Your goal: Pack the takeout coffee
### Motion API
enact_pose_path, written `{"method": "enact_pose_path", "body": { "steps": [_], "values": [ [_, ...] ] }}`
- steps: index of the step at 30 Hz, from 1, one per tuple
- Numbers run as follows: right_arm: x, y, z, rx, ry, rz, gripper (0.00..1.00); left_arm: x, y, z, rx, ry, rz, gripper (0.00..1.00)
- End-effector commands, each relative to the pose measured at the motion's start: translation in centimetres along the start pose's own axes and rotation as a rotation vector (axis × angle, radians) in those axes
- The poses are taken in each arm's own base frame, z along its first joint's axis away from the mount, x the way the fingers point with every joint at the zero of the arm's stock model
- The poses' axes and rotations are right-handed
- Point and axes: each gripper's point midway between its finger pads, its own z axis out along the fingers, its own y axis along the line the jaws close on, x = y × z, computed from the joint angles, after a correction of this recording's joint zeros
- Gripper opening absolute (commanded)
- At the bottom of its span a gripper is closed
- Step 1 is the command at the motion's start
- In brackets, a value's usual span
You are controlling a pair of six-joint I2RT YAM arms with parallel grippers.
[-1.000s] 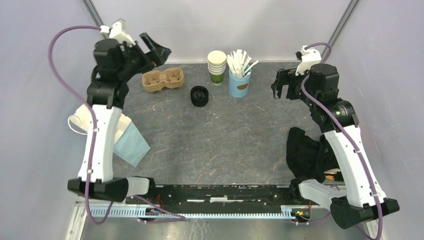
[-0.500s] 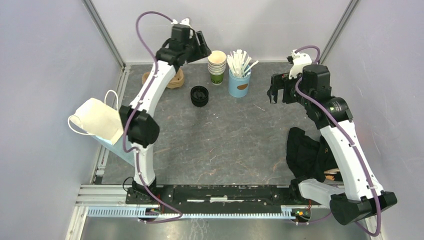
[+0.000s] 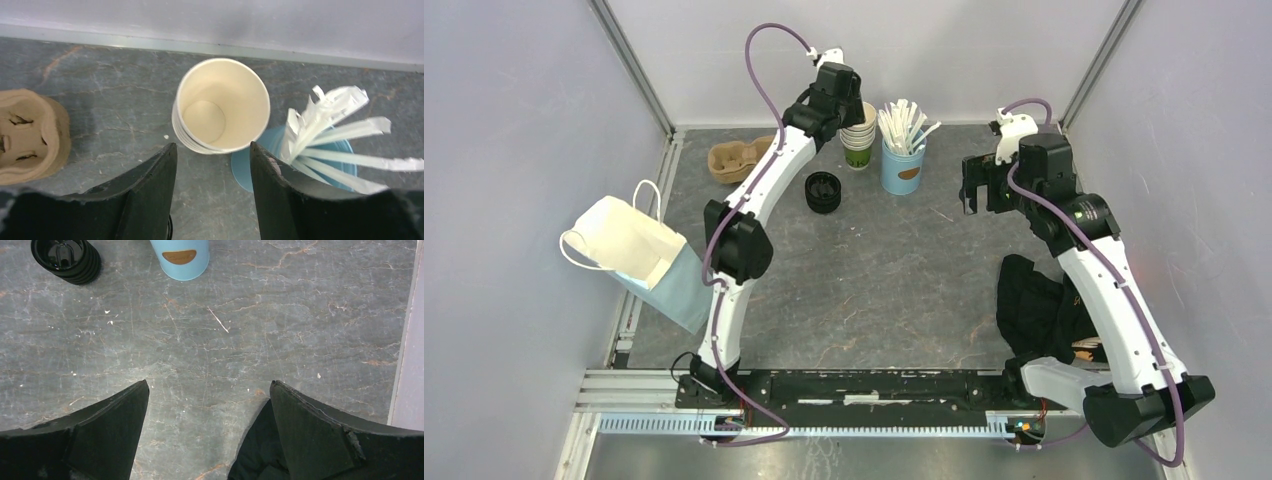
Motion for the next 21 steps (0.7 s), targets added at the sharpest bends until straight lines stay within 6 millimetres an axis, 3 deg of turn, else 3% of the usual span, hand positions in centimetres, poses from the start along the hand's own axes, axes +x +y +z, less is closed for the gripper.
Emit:
{"method": "enact_pose_path", "body": {
  "steps": [1,10,21],
  "values": [
    [-0.3,-0.3,0.0,0.023,-0.022,-0.037,0.98,-3.3,0.3,0.9,-0.038,-0.126,-0.002,0.6],
    [-0.1,-0.2,0.1,0.025,-0.022,-0.061,0.98,-2.2,0.7,3.0,-0.071,-0.127,-0.025,0.55],
    [0.1,-0.3,0.1,0.034,-0.023,-0.068,0.98,-1.2,0.7,4.3,-0.073,-0.111,-0.036,0.43]
  ]
}}
